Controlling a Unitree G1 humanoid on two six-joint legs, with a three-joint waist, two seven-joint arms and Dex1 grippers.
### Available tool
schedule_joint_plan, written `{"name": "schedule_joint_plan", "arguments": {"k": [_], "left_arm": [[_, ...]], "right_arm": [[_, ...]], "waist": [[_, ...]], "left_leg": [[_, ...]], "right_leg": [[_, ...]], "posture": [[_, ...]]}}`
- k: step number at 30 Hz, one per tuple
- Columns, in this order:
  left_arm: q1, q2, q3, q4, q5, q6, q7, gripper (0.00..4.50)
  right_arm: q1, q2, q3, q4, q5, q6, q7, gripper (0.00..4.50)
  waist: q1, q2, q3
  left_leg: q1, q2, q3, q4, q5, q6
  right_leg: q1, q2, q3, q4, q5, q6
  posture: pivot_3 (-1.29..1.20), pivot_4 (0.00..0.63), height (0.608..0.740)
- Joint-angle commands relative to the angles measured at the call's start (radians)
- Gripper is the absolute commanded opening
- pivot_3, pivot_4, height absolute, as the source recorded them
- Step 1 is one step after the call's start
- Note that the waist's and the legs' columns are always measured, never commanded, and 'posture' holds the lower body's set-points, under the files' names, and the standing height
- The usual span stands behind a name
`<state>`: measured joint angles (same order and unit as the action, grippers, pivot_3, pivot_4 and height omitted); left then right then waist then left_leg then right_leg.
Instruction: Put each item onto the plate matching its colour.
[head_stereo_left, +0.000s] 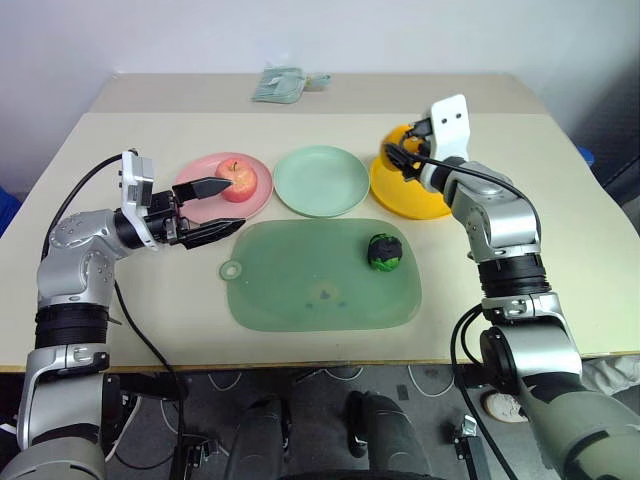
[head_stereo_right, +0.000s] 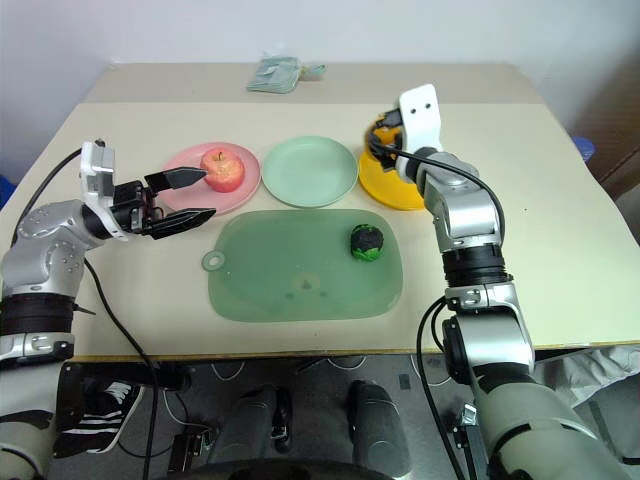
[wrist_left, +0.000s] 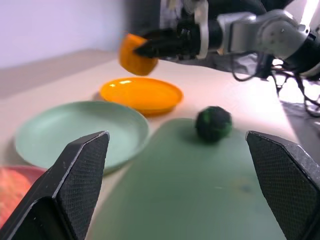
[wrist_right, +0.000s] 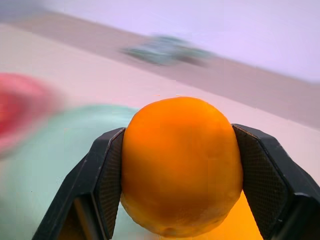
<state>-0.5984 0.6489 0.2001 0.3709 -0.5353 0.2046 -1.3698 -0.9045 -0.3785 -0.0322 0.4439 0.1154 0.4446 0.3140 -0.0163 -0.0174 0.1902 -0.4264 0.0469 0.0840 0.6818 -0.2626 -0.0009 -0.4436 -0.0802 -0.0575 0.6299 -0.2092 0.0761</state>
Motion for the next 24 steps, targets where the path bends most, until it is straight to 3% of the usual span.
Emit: {"name": "schedule_joint_plan", "arguments": {"k": [1,5,6,8,15,19,24], "left_arm": [[-0.018,-0.010,0.012,-0.011,0.006,-0.038,0.028,4.50],[-0.010,-0.017,0.011,-0.020,0.006,-0.051,0.038,4.50],[-0.009,-0.016,0.012,-0.023,0.003,-0.051,0.040,4.50],[-0.007,-0.015,0.014,-0.027,0.000,-0.059,0.040,4.50],[0.003,0.005,0.019,-0.069,-0.056,0.025,-0.007,4.50],[0.020,0.022,0.013,-0.102,-0.100,0.095,-0.062,4.50],[0.035,0.051,-0.020,-0.119,-0.094,0.152,-0.105,4.50]], "right_arm": [[-0.049,-0.012,-0.026,0.118,-0.009,-0.093,0.020,2.68],[-0.058,-0.003,-0.045,0.218,0.004,-0.111,0.046,2.68],[-0.057,-0.004,-0.047,0.225,0.002,-0.116,0.045,3.71],[-0.055,-0.008,-0.043,0.227,-0.011,-0.128,0.040,4.48],[-0.001,-0.031,-0.101,-0.034,0.147,-0.016,0.208,4.48],[0.155,-0.115,-0.045,-0.374,0.265,0.177,0.379,4.48],[0.299,-0.214,0.024,-0.582,0.259,0.256,0.432,4.48]], "waist": [[-0.005,0.000,0.000],[-0.015,0.001,0.001],[-0.017,0.001,0.001],[-0.021,0.001,0.001],[-0.022,0.001,0.001],[-0.012,0.001,0.001],[0.000,0.001,0.001]], "left_leg": [[0.000,0.000,0.000,0.000,0.000,0.000],[0.001,0.001,0.000,0.000,0.000,0.000],[0.001,0.001,0.000,0.000,0.000,0.000],[0.001,0.001,0.000,0.000,0.000,0.000],[0.000,0.001,0.000,0.000,0.000,0.000],[0.000,0.001,-0.002,-0.001,0.000,0.000],[0.001,0.001,-0.001,0.000,0.000,0.000]], "right_leg": [[0.000,0.000,0.000,0.000,0.000,0.000],[0.000,0.002,0.000,0.001,0.000,0.000],[0.000,0.002,0.000,0.001,0.000,0.000],[0.000,0.001,0.000,0.001,0.000,0.000],[0.000,0.001,0.000,0.001,0.000,0.000],[0.000,0.001,0.000,0.001,0.000,0.000],[0.000,0.001,0.000,0.000,0.000,0.000]], "posture": [[0.00,0.150,0.740],[0.00,0.150,0.740],[0.00,0.150,0.740],[0.00,0.150,0.740],[0.00,0.150,0.740],[0.00,0.150,0.740],[0.00,0.150,0.740]]}}
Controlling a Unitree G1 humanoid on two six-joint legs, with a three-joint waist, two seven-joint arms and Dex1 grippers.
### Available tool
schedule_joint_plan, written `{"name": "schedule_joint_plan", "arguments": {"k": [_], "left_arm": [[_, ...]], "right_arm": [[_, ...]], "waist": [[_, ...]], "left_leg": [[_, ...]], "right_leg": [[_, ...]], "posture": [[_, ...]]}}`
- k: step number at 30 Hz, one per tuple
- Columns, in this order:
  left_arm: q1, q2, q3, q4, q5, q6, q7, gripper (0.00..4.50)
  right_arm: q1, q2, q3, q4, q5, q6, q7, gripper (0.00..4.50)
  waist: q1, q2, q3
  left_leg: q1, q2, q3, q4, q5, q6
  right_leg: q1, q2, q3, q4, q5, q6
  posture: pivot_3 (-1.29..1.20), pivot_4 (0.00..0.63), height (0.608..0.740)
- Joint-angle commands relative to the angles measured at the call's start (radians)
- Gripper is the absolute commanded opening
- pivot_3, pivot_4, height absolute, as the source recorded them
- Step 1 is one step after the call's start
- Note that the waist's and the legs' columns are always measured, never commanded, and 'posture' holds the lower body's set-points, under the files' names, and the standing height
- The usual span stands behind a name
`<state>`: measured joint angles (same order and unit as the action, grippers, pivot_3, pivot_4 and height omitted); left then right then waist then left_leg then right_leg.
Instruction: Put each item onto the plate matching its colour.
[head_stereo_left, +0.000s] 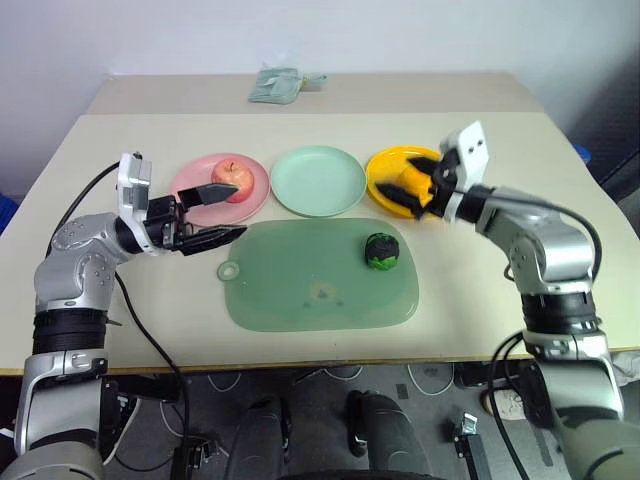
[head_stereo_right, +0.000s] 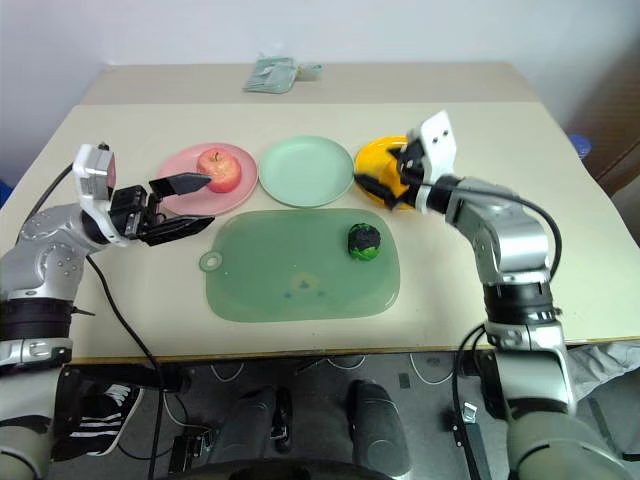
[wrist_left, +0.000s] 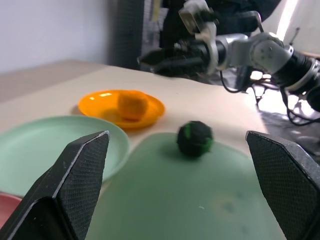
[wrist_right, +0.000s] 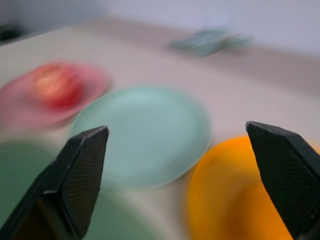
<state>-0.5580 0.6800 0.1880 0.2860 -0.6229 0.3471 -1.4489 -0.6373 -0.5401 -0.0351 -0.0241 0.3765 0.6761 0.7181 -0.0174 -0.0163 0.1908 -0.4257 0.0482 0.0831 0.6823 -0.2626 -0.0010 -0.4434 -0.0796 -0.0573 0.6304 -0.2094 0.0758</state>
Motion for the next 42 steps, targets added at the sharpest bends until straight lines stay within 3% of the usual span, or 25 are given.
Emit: {"name": "schedule_joint_plan", "arguments": {"k": [1,13,24,27,28,29,37,42], "left_arm": [[-0.007,0.022,-0.017,-0.029,0.006,-0.002,-0.034,4.50],[-0.041,0.021,-0.031,0.007,0.018,0.014,-0.061,4.50],[-0.035,0.018,-0.020,0.007,0.024,-0.011,-0.050,4.50],[-0.033,0.019,-0.019,0.010,0.027,-0.020,-0.051,4.50],[-0.033,0.020,-0.019,0.010,0.026,-0.021,-0.051,4.50],[-0.031,0.020,-0.019,0.008,0.026,-0.022,-0.050,4.50],[-0.037,0.008,-0.010,0.023,0.028,-0.057,-0.041,4.50],[-0.078,-0.026,0.014,0.091,0.062,-0.150,0.054,4.50]], "right_arm": [[0.064,-0.083,0.058,-0.135,-0.033,0.018,0.041,4.48],[0.161,-0.141,0.158,-0.169,-0.107,0.001,0.066,4.48],[0.160,-0.110,0.159,-0.113,-0.097,0.034,0.082,4.48],[0.165,-0.112,0.166,-0.117,-0.098,0.036,0.094,3.74],[0.167,-0.115,0.169,-0.121,-0.100,0.036,0.097,3.14],[0.169,-0.120,0.173,-0.126,-0.104,0.034,0.100,2.85],[0.146,-0.096,0.124,-0.147,-0.075,0.052,0.077,2.85],[0.055,-0.039,0.095,-0.123,-0.063,0.033,0.031,2.85]], "waist": [[0.002,0.000,0.000],[0.005,0.000,0.000],[0.006,0.000,0.000],[0.006,0.000,0.000],[0.006,0.000,0.000],[0.006,0.000,0.000],[0.006,0.000,0.000],[0.005,0.000,0.000]], "left_leg": [[0.000,0.000,0.000,0.000,0.000,0.000],[0.000,0.000,0.000,0.001,0.000,0.000],[0.000,0.000,0.000,0.001,0.000,0.000],[0.000,0.000,0.000,0.001,0.000,0.000],[0.000,0.000,0.000,0.001,0.000,0.000],[0.000,0.000,0.000,0.001,0.000,0.000],[0.000,0.000,0.000,0.001,0.000,0.000],[0.000,0.000,0.000,0.001,0.000,0.000]], "right_leg": [[0.000,0.000,0.000,0.000,0.000,-0.001],[0.000,0.000,0.000,-0.001,-0.001,-0.002],[0.000,0.000,0.000,-0.001,-0.001,-0.002],[0.000,0.000,0.000,-0.001,-0.001,-0.001],[0.000,0.000,0.000,-0.001,-0.001,-0.001],[0.000,0.000,0.000,-0.001,-0.001,-0.001],[0.000,0.000,0.000,-0.001,-0.001,-0.001],[0.000,0.000,0.000,0.000,0.000,0.000]], "posture": [[0.00,0.150,0.740],[0.00,0.150,0.740],[0.00,0.150,0.740],[0.00,0.150,0.740],[0.00,0.150,0.740],[0.00,0.150,0.740],[0.00,0.150,0.740],[0.00,0.150,0.740]]}}
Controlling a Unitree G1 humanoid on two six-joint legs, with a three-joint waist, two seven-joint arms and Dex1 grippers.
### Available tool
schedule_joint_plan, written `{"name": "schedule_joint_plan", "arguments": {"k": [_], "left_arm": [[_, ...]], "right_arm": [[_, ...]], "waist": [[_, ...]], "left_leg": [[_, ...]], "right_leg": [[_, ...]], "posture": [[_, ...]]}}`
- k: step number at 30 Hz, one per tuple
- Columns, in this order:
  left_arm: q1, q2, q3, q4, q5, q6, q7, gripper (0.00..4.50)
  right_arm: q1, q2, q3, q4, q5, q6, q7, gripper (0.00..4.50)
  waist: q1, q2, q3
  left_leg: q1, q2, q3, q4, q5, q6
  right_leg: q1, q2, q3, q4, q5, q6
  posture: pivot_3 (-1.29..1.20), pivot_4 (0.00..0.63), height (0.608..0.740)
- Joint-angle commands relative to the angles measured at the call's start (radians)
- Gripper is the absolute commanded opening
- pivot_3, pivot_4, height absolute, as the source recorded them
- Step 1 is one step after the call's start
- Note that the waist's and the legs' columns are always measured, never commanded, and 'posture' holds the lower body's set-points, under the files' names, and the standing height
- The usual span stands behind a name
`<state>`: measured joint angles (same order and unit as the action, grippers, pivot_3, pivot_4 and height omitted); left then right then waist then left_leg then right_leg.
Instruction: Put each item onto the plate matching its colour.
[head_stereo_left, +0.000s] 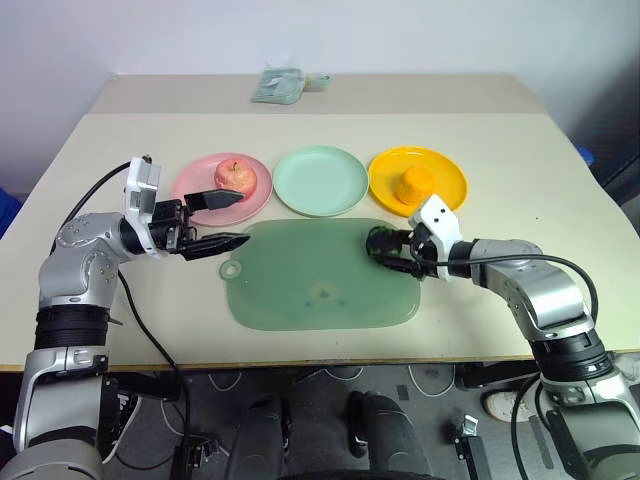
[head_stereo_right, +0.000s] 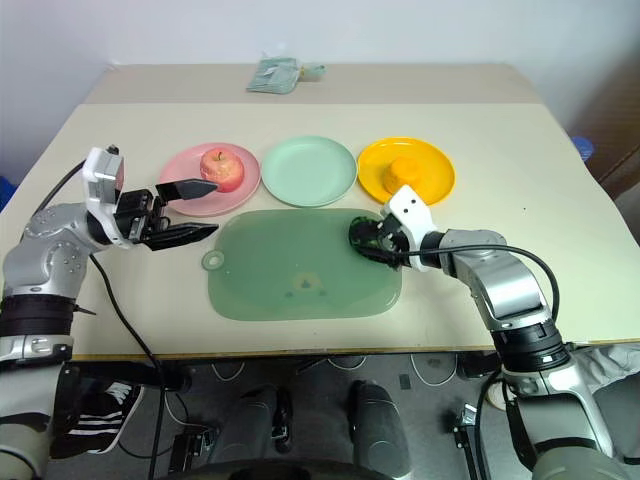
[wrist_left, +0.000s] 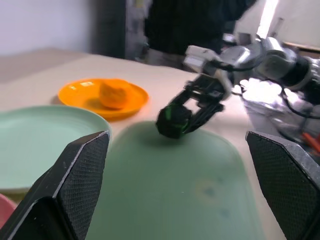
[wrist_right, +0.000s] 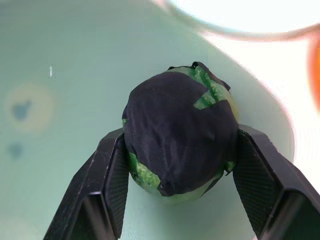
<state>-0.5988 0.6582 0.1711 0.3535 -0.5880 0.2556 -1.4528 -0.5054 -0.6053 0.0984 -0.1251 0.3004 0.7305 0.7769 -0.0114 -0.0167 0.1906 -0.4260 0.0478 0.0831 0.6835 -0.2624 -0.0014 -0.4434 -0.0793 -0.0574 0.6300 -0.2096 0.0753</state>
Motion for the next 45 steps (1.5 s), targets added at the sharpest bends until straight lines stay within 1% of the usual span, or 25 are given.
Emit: {"name": "schedule_joint_plan", "arguments": {"k": [1,3,6,11,13,15,18,19,20,24,26,28,30,31,33,37,39,40,43,45], "left_arm": [[-0.045,-0.010,0.032,0.039,0.043,-0.074,0.086,4.50],[-0.060,-0.024,0.026,0.071,0.079,-0.099,0.153,4.50],[-0.072,-0.051,0.017,0.096,0.118,-0.131,0.227,4.50],[-0.062,-0.058,0.012,0.114,0.180,-0.169,0.318,4.50],[-0.049,-0.062,0.021,0.092,0.182,-0.179,0.342,4.50],[-0.032,-0.060,0.028,0.059,0.171,-0.169,0.351,4.50],[0.000,-0.056,0.035,0.008,0.161,-0.149,0.370,4.50],[0.018,-0.050,0.038,-0.013,0.159,-0.140,0.376,4.50],[0.034,-0.044,0.046,-0.034,0.146,-0.127,0.373,4.50],[0.078,-0.034,0.065,-0.117,0.090,-0.084,0.352,4.50],[0.105,-0.018,0.074,-0.167,0.034,-0.020,0.311,4.50],[0.133,-0.007,0.088,-0.212,-0.013,0.013,0.276,4.50],[0.156,0.016,0.086,-0.233,-0.050,0.072,0.240,4.50],[0.167,0.020,0.085,-0.227,-0.050,0.052,0.210,4.50],[0.169,0.014,0.068,-0.226,-0.049,0.040,0.188,4.50],[0.128,-0.014,0.038,-0.186,-0.059,0.038,0.136,4.50],[0.089,-0.021,0.017,-0.123,-0.050,0.033,0.074,4.50],[0.071,-0.029,0.004,-0.105,-0.043,0.037,0.064,4.50],[0.029,-0.038,-0.045,-0.016,0.012,-0.024,-0.010,4.50],[0.018,-0.055,-0.055,0.004,0.018,-0.034,-0.019,4.50]], "right_arm": [[-0.112,0.050,-0.029,0.002,0.004,-0.036,-0.040,2.85],[-0.187,0.106,-0.004,0.068,-0.021,-0.076,-0.066,2.85],[-0.330,0.227,0.071,0.307,-0.136,-0.243,-0.142,2.85],[-0.512,0.403,0.071,0.725,-0.225,-0.464,-0.274,2.85],[-0.556,0.441,0.067,0.869,-0.246,-0.527,-0.298,2.85],[-0.581,0.463,0.063,0.968,-0.258,-0.574,-0.299,2.85],[-0.604,0.478,0.040,1.054,-0.255,-0.609,-0.295,3.73],[-0.606,0.476,0.037,1.059,-0.257,-0.618,-0.293,4.25],[-0.605,0.473,0.032,1.045,-0.255,-0.637,-0.290,4.47],[-0.585,0.452,-0.051,0.929,-0.184,-0.666,-0.261,4.47],[-0.539,0.435,-0.091,0.793,-0.124,-0.616,-0.213,4.47],[-0.450,0.403,-0.114,0.590,-0.037,-0.535,-0.124,4.47],[-0.335,0.332,-0.103,0.392,0.026,-0.467,-0.011,4.47],[-0.278,0.290,-0.087,0.306,0.033,-0.441,0.026,4.47],[-0.188,0.209,-0.085,0.193,0.046,-0.424,0.089,4.47],[0.000,0.021,-0.144,-0.032,0.167,-0.320,0.235,4.47],[0.106,-0.061,-0.210,-0.138,0.230,-0.248,0.245,4.47],[0.132,-0.086,-0.240,-0.154,0.255,-0.231,0.250,4.47],[0.270,-0.123,-0.323,-0.266,0.276,-0.232,0.215,4.47],[0.328,-0.138,-0.353,-0.300,0.282,-0.234,0.208,4.47]], "waist": [[-0.002,0.000,0.000],[-0.005,0.000,0.000],[-0.009,0.000,0.000],[-0.003,0.000,0.000],[-0.001,0.000,0.000],[-0.002,0.000,0.000],[-0.002,0.000,0.000],[-0.004,0.000,0.000],[-0.007,0.000,0.000],[-0.012,0.001,0.000],[-0.011,0.001,0.001],[-0.008,0.001,0.000],[0.000,0.000,0.000],[0.003,0.000,0.000],[0.005,0.001,0.000],[0.001,0.001,0.000],[0.002,0.001,0.000],[0.002,0.000,0.000],[-0.002,0.000,0.000],[-0.001,0.000,0.000]], "left_leg": [[0.000,0.000,0.000,0.000,0.000,0.000],[0.000,0.000,0.000,0.000,0.000,0.000],[0.001,0.000,0.000,0.000,0.000,0.000],[-0.001,0.000,0.000,-0.001,0.000,0.000],[-0.001,0.000,0.001,-0.001,0.000,0.000],[-0.001,0.000,0.001,-0.001,0.000,0.000],[-0.001,0.000,0.001,-0.001,0.000,0.000],[-0.001,0.000,0.001,-0.001,0.000,0.000],[-0.001,0.000,0.001,-0.001,0.000,0.000],[0.000,0.001,0.001,-0.001,0.000,0.000],[0.000,0.001,0.001,-0.001,0.000,-0.001],[0.000,0.001,0.000,-0.002,0.000,-0.001],[0.000,0.001,-0.001,-0.003,0.000,-0.001],[0.000,0.001,-0.001,-0.003,0.000,0.000],[0.000,0.000,-0.001,-0.002,0.000,0.000],[0.000,0.000,0.000,0.000,0.000,0.000],[0.001,0.000,0.000,0.000,0.000,0.000],[0.001,0.000,-0.001,0.000,0.000,0.000],[0.001,0.000,0.000,0.000,0.000,0.000],[0.002,0.000,0.000,-0.001,0.000,0.000]], "right_leg": [[0.000,0.000,0.000,0.000,0.000,0.000],[0.000,0.000,0.000,0.000,0.000,0.000],[0.000,0.001,0.000,0.001,0.000,0.000],[-0.001,0.001,0.000,0.001,0.001,0.001],[-0.001,0.000,0.000,0.000,0.001,0.001],[0.000,-0.001,0.000,0.000,0.001,0.001],[0.000,-0.001,0.000,0.000,0.001,0.001],[0.000,-0.001,0.000,0.000,0.001,0.001],[0.000,-0.001,0.000,0.000,0.001,0.001],[-0.001,0.000,0.000,0.001,0.001,0.001],[-0.001,0.000,0.000,0.002,0.001,0.001],[-0.001,0.000,0.000,0.001,0.001,0.001],[0.000,-0.001,0.000,0.001,0.001,0.001],[0.001,-0.001,-0.001,0.000,0.001,0.001],[0.001,-0.002,-0.001,0.000,0.000,0.001],[0.001,-0.002,-0.001,-0.001,0.000,-0.001],[0.001,-0.001,-0.001,-0.001,-0.001,-0.001],[0.001,0.000,-0.001,0.000,-0.001,-0.001],[0.001,0.001,-0.001,0.000,0.000,-0.001],[0.001,0.001,0.000,-0.001,0.000,0.000]], "posture": [[0.00,0.150,0.740],[0.00,0.150,0.740],[0.00,0.150,0.740],[0.00,0.150,0.740],[0.00,0.150,0.740],[0.00,0.150,0.740],[0.00,0.150,0.740],[0.00,0.150,0.740],[0.00,0.150,0.740],[0.00,0.150,0.740],[0.00,0.150,0.740],[0.00,0.150,0.740],[0.00,0.150,0.740],[0.00,0.150,0.740],[0.00,0.150,0.740],[0.00,0.150,0.740],[0.00,0.150,0.740],[0.00,0.150,0.740],[0.00,0.150,0.740],[0.00,0.150,0.740]]}}
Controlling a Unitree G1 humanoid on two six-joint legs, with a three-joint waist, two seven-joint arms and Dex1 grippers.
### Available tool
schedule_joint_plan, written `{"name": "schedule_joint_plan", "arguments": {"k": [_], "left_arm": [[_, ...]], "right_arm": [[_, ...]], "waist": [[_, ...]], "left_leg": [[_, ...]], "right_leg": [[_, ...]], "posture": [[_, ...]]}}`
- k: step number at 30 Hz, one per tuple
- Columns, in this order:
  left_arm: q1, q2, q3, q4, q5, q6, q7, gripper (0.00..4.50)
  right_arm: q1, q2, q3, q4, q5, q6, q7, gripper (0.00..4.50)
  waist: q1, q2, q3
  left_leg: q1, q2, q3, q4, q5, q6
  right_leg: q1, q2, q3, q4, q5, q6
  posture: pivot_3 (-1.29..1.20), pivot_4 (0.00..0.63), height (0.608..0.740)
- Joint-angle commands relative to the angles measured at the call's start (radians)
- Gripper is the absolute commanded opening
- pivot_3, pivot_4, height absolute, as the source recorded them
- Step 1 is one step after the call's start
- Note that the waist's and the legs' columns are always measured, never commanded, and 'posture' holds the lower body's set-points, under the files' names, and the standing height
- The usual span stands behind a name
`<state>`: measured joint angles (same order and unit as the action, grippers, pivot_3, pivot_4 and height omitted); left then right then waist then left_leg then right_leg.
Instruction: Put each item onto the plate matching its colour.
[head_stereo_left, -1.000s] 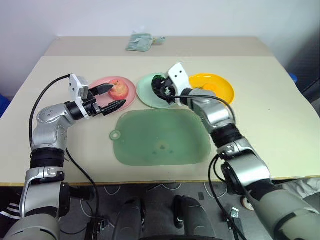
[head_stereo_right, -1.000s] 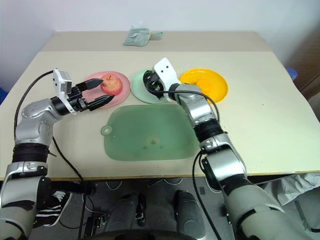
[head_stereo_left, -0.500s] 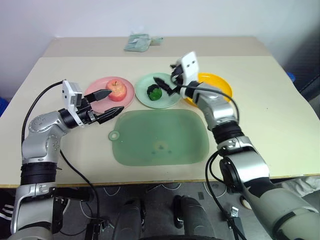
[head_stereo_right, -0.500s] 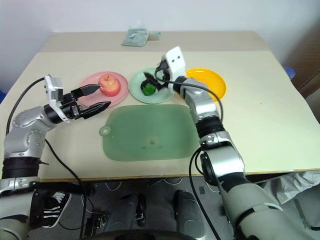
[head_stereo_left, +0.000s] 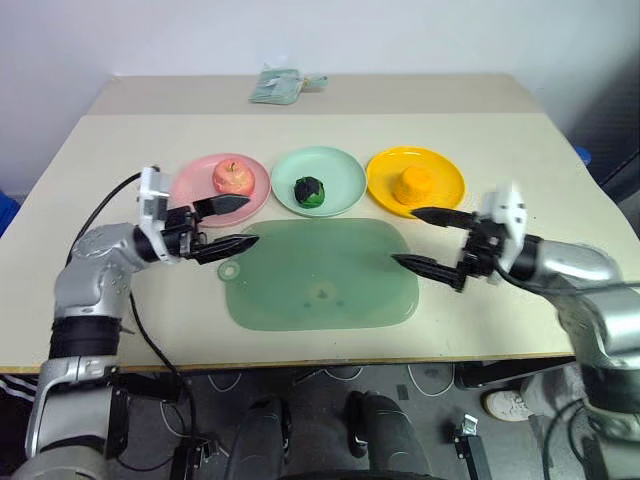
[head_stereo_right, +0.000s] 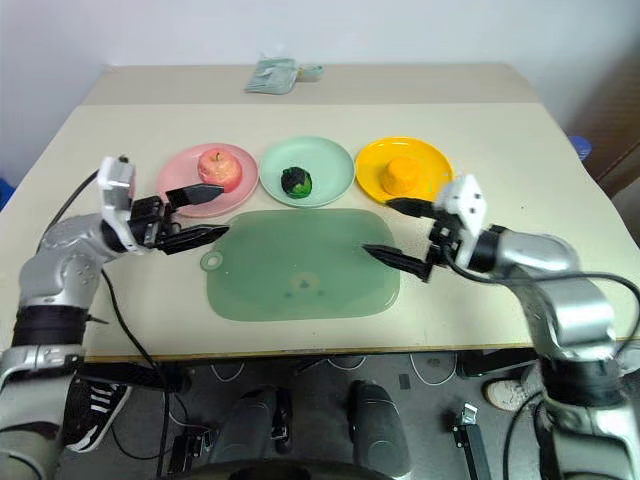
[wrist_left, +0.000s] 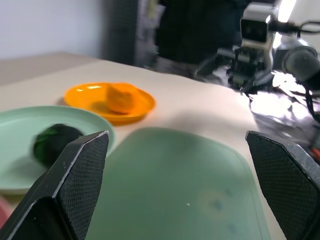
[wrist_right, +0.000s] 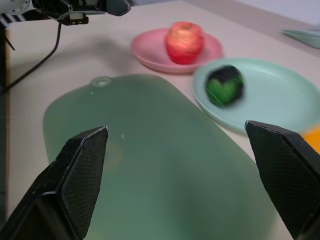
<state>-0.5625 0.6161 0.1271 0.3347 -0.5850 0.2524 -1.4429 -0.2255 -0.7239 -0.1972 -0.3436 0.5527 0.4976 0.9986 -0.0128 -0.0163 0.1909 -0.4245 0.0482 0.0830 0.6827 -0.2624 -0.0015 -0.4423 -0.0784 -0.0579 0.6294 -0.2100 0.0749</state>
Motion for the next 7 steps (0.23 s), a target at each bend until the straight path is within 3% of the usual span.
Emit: {"name": "schedule_joint_plan", "arguments": {"k": [1,7], "left_arm": [[-0.017,-0.020,-0.009,0.018,0.010,-0.028,-0.027,4.50],[0.018,-0.032,0.003,0.014,0.013,-0.042,-0.016,4.50]], "right_arm": [[0.069,-0.030,-0.068,-0.099,0.028,-0.001,-0.018,4.47],[0.012,-0.059,-0.016,-0.065,-0.023,-0.030,-0.043,4.47]], "waist": [[0.001,0.000,0.000],[0.000,0.000,0.000]], "left_leg": [[0.000,0.000,0.000,0.000,0.000,0.000],[0.000,0.000,-0.001,0.001,0.000,0.000]], "right_leg": [[0.000,0.000,0.000,0.000,0.000,0.000],[0.000,-0.001,0.001,0.000,-0.001,-0.002]], "posture": [[0.00,0.150,0.740],[0.00,0.150,0.740]]}}
